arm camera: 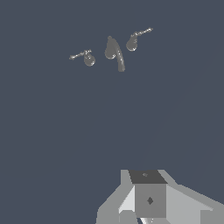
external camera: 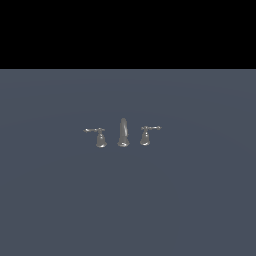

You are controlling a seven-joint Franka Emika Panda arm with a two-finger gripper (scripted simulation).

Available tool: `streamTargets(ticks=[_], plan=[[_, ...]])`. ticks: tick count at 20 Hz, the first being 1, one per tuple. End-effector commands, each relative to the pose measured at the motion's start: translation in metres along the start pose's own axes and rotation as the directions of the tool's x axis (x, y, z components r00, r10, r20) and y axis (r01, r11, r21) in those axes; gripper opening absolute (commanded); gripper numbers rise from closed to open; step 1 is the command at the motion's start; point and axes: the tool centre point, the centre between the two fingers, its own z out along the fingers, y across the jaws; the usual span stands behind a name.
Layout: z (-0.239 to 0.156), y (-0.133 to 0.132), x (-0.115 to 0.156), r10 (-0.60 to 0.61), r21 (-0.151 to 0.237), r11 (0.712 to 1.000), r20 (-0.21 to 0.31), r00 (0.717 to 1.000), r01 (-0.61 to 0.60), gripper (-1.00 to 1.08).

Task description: Turn on the faucet by rotating a designated handle.

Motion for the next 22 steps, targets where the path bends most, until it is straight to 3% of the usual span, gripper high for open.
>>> streamTargets(ticks=[1, 11, 22], plan=[[0.014, -0.012, 0.005, 0.053, 0.003, 0.999, 0.0, 0.999, -0.053, -1.0], [0.067, -0.059, 0.034, 0.255, 0.012, 0.967, 0.001, 0.967, -0.255, -1.0], [0.121, -0.101, 0.074, 0.453, 0.023, 0.891, 0.004, 0.891, -0.453, -1.0]])
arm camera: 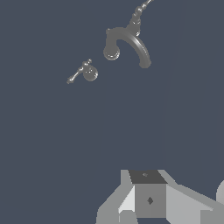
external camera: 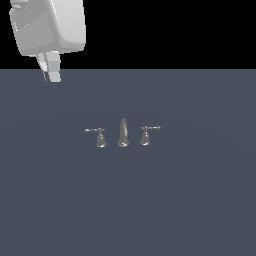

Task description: Turn on the faucet by rotating a designated handle.

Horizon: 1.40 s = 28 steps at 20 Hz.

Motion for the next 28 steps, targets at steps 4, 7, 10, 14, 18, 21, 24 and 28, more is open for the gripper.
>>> streamTargets(ticks=[4, 7, 10, 14, 18, 21, 24, 28], plan=[[0.026, -0.024, 0.012, 0.1, 0.006, 0.995, 0.0, 0.995, -0.1, -1.0], [0.039, -0.036, 0.019, 0.151, 0.008, 0.989, 0.0, 0.989, -0.151, -1.0], [0.052, -0.047, 0.027, 0.201, 0.01, 0.98, 0.0, 0.98, -0.201, -1.0], [0.069, -0.062, 0.039, 0.266, 0.012, 0.964, -0.001, 0.964, -0.266, -1.0], [0.087, -0.075, 0.052, 0.333, 0.014, 0.943, -0.002, 0.943, -0.332, -1.0], [0.101, -0.086, 0.064, 0.385, 0.015, 0.923, -0.004, 0.923, -0.385, -1.0], [0.117, -0.096, 0.077, 0.44, 0.016, 0.898, -0.006, 0.898, -0.44, -1.0], [0.139, -0.109, 0.097, 0.516, 0.018, 0.856, -0.009, 0.856, -0.516, -1.0]])
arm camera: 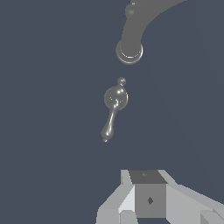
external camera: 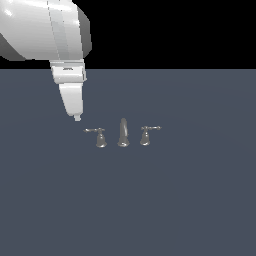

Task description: Turn on the faucet by rotating a designated handle.

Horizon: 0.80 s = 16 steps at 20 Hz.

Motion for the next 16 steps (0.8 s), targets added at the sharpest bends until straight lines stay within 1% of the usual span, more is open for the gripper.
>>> streamTargets(ticks=[1, 9, 16], plan=[[0.014, -0.013, 0.007, 0.054, 0.001, 0.999, -0.004, 0.999, -0.054, -1.0], [0.049, -0.045, 0.03, 0.195, 0.005, 0.981, -0.008, 0.981, -0.195, -1.0], [0.065, -0.06, 0.043, 0.263, 0.008, 0.965, -0.008, 0.965, -0.263, -1.0]])
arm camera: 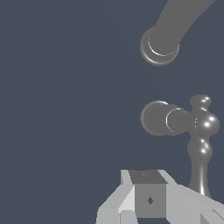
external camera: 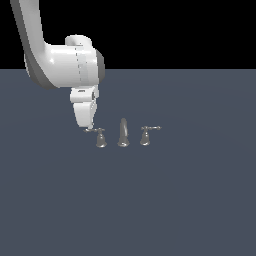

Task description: Turn on the faucet by rotating a designated handle.

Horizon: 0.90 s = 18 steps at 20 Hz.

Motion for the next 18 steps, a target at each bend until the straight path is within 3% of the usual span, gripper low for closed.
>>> streamTargets(ticks=[1, 10, 18], plan=[[0.004, -0.005, 0.002, 0.018, 0.001, 1.0, 0.0, 1.0, -0.018, -1.0], [0.005, -0.007, 0.003, 0.025, 0.001, 1.0, 0.002, 1.0, -0.025, -1.0], [0.005, 0.017, -0.009, 0.025, 0.001, 1.0, 0.002, 1.0, -0.025, -1.0]])
